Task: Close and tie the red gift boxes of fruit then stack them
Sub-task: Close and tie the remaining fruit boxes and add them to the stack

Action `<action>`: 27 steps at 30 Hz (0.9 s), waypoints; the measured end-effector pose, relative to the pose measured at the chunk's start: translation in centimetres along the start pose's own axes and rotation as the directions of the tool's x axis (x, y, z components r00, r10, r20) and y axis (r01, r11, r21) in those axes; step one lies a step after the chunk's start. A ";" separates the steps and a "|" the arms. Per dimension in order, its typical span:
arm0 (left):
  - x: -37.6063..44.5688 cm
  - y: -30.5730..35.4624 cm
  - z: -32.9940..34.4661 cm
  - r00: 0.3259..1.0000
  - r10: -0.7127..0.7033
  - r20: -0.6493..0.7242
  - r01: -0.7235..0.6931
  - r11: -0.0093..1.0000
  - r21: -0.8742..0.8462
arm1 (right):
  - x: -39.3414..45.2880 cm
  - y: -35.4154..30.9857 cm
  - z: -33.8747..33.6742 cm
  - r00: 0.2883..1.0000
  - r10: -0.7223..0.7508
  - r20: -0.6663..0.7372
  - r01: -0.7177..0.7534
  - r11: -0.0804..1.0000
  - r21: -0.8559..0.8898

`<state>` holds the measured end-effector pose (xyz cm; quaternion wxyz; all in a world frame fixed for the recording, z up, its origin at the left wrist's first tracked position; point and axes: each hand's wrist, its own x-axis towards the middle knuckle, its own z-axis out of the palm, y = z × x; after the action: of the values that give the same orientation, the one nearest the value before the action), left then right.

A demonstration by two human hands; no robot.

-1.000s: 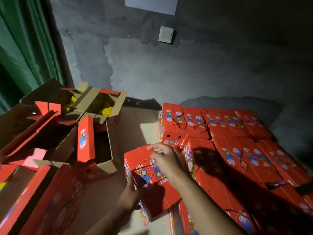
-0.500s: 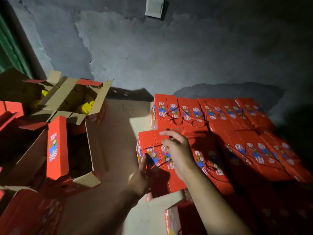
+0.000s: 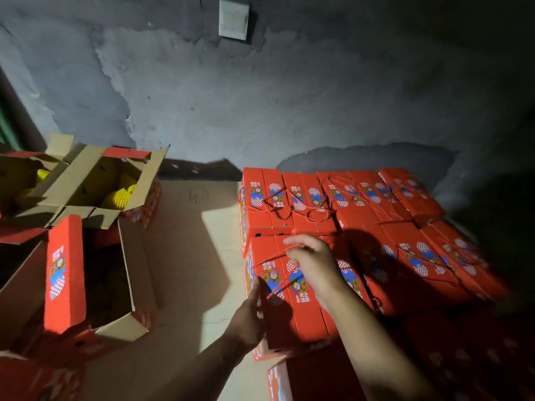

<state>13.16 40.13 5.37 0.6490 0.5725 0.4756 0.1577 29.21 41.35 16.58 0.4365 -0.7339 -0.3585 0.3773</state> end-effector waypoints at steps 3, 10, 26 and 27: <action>-0.7 -0.1 0.1 0.995 0.096 -0.042 -0.092 0.992 0.081 | -0.3 -0.1 0.1 0.999 -0.020 0.028 0.024 0.989 -0.144; -4.0 0.7 -2.1 0.986 0.146 -0.083 -0.119 0.956 0.268 | -4.3 0.4 2.6 1.000 0.004 0.011 0.001 0.874 -0.487; -15.9 -9.8 -20.4 0.914 0.041 -0.405 0.281 0.655 0.701 | -19.8 9.9 7.9 0.991 0.025 0.132 0.026 0.930 -0.367; -15.7 -10.0 -20.6 0.913 0.063 -0.404 0.268 0.654 0.707 | -20.2 10.4 8.0 0.989 0.038 0.143 0.015 0.936 -0.351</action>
<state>-14.42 37.66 5.53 0.2536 0.7160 0.6501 0.0217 15.02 23.25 9.30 0.2684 -0.7722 -0.4471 0.3631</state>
